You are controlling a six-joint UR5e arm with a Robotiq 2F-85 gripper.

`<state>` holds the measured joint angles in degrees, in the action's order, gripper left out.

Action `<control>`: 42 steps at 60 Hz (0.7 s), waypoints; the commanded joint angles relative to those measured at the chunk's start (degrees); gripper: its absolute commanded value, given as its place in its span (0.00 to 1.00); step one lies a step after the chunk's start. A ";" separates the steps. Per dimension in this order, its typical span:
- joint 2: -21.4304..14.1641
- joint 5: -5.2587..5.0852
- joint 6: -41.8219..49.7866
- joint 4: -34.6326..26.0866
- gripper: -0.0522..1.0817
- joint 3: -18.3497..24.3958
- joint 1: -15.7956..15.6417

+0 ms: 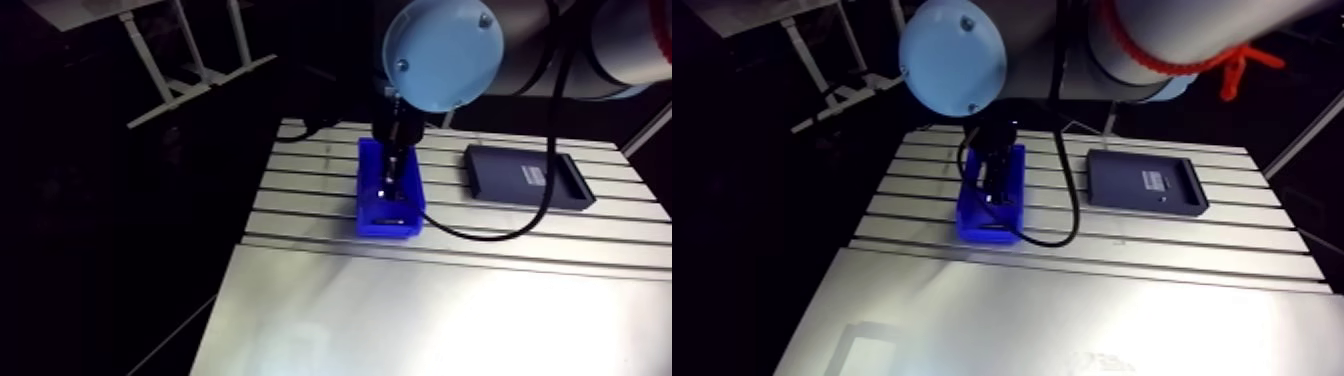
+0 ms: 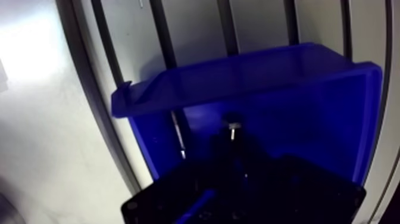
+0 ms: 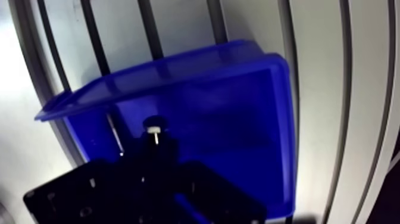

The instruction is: Pick up the M10 bolt from the tray and put it into the blue bin.

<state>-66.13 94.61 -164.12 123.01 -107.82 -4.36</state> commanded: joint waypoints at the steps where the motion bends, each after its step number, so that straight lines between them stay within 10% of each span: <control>1: 0.60 0.16 0.91 0.00 0.89 -0.07 0.05; 42: 0.79 -0.44 2.50 0.00 0.79 0.02 -0.04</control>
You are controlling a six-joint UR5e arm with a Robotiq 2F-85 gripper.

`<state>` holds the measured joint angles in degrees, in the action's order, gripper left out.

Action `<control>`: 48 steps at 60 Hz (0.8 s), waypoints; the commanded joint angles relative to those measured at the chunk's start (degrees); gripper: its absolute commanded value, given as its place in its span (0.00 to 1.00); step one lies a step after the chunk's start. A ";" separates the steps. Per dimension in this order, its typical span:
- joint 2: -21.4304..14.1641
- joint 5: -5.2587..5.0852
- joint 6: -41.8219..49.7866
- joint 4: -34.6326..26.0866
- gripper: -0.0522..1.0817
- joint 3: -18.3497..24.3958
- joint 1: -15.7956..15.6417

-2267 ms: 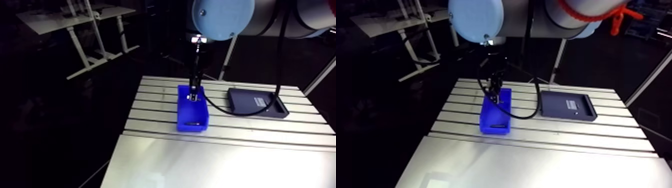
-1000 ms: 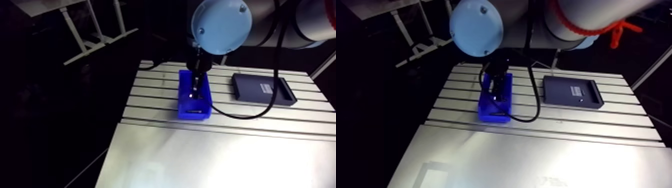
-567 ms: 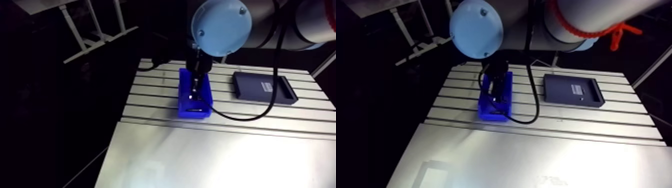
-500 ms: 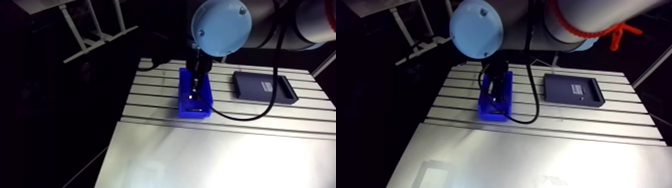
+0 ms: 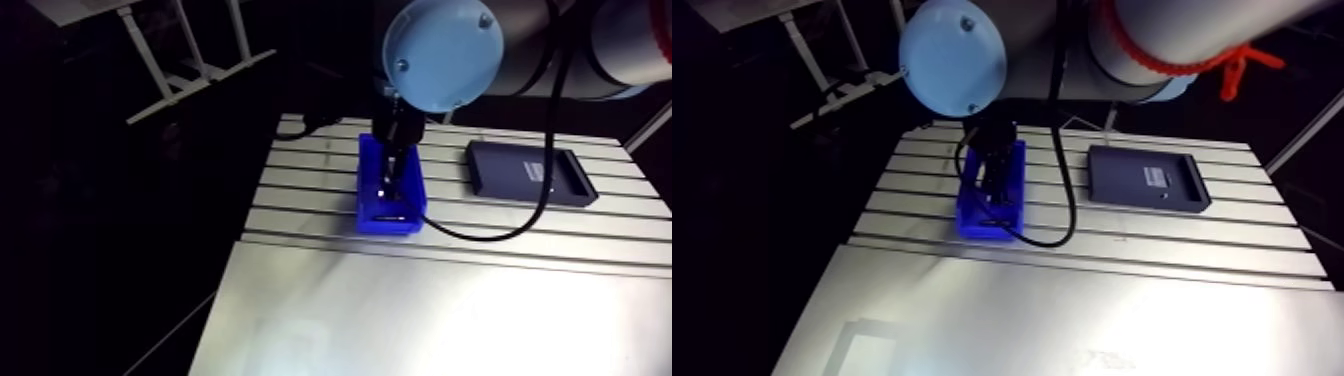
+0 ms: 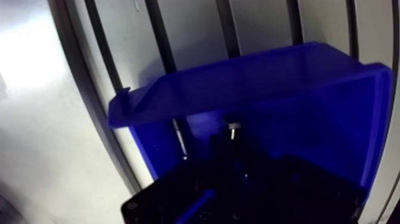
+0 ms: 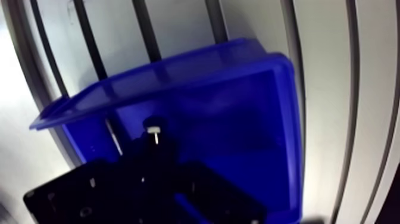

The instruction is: Pick up the M10 bolt from the tray and put it into the blue bin.

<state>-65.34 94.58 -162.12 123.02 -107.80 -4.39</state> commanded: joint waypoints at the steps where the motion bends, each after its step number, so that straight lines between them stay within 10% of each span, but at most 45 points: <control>1: 0.00 -0.40 0.51 -0.01 0.79 0.00 0.00; 48: -0.35 -0.84 2.00 0.08 0.37 0.00 -0.08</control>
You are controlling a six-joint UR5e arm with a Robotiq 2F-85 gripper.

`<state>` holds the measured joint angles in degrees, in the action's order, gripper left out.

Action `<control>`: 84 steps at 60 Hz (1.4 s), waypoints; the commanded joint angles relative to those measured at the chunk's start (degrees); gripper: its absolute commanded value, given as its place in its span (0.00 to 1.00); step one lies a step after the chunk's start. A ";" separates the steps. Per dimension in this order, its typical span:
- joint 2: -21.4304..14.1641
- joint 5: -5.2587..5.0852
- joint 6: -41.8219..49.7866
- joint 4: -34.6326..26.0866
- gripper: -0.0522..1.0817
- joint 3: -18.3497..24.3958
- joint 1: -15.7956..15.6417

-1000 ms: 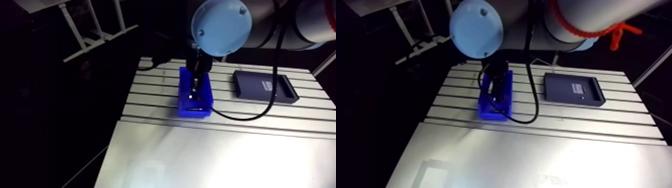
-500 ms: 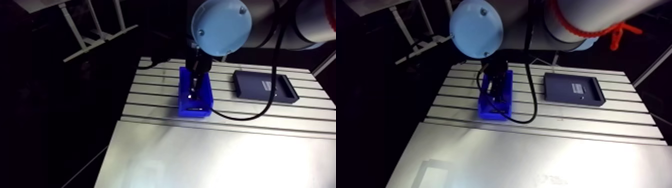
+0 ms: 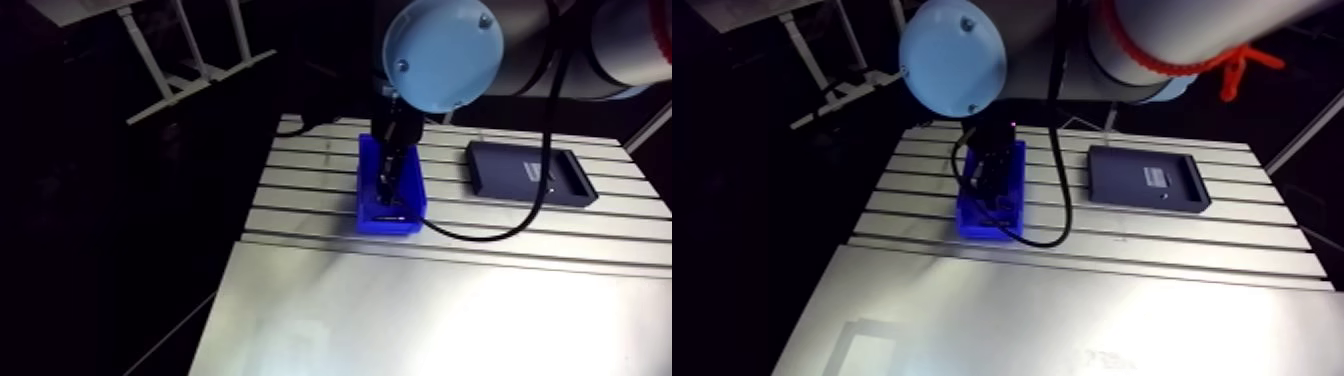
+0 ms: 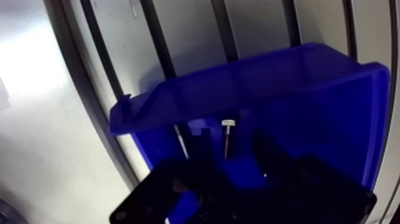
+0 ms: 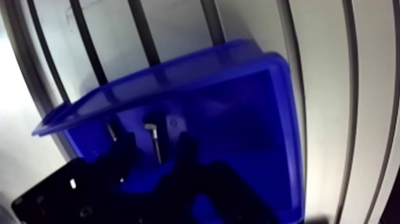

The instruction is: Pick up the M10 bolt from the tray and put it into the blue bin.

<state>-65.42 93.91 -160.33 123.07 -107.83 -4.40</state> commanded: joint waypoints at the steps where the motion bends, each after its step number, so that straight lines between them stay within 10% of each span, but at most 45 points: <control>1: -0.62 -0.60 0.75 -0.15 0.29 0.53 -0.35; 20: -3.30 -0.43 0.75 -0.74 0.07 1.68 -1.23; 58: -9.86 -0.52 0.31 -14.35 0.06 9.00 -1.67; 74: -11.78 -0.76 1.31 -29.01 0.06 18.42 -1.51; 84: -11.71 -2.71 12.92 -36.14 0.06 26.45 -0.46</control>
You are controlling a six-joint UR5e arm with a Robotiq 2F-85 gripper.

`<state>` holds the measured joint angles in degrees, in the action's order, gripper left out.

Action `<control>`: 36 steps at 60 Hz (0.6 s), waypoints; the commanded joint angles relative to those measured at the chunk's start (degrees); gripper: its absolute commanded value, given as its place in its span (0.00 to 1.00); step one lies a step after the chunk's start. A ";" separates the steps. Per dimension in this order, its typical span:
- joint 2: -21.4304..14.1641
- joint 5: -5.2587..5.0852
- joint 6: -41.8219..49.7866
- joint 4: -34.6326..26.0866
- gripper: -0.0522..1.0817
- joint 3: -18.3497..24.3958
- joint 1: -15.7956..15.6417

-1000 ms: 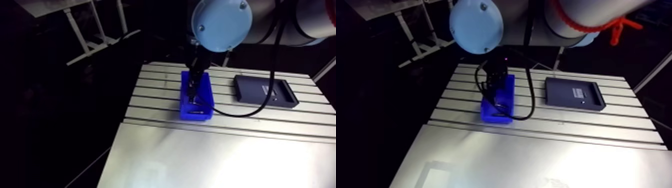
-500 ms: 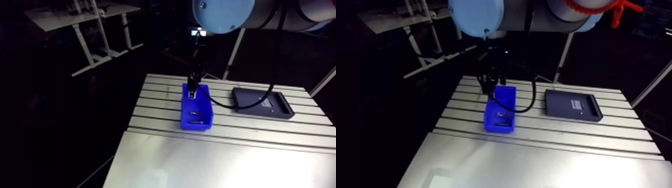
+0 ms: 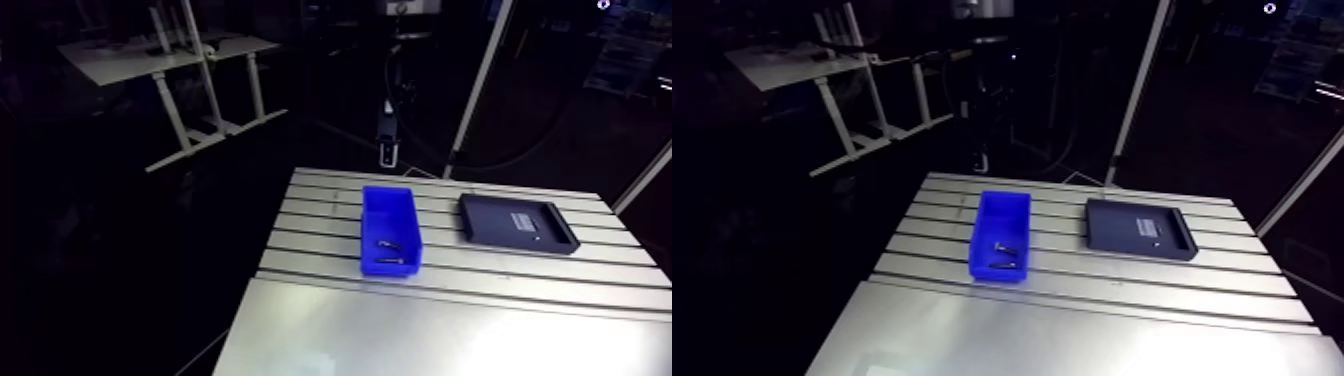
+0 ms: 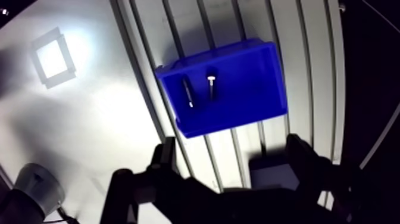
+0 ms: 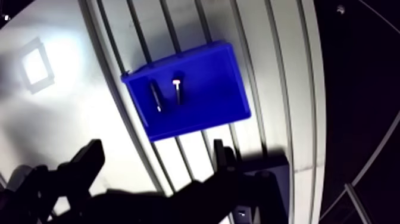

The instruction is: Pick up the M10 bolt from the tray and put it into the blue bin.

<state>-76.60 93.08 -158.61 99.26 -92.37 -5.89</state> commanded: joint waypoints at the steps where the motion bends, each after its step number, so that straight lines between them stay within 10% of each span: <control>1: -0.53 -1.88 11.20 -12.34 0.06 10.99 1.03; 36: -1.54 -1.29 58.04 -19.37 0.06 18.51 9.99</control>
<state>-77.13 91.67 -125.92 84.85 -77.86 -0.80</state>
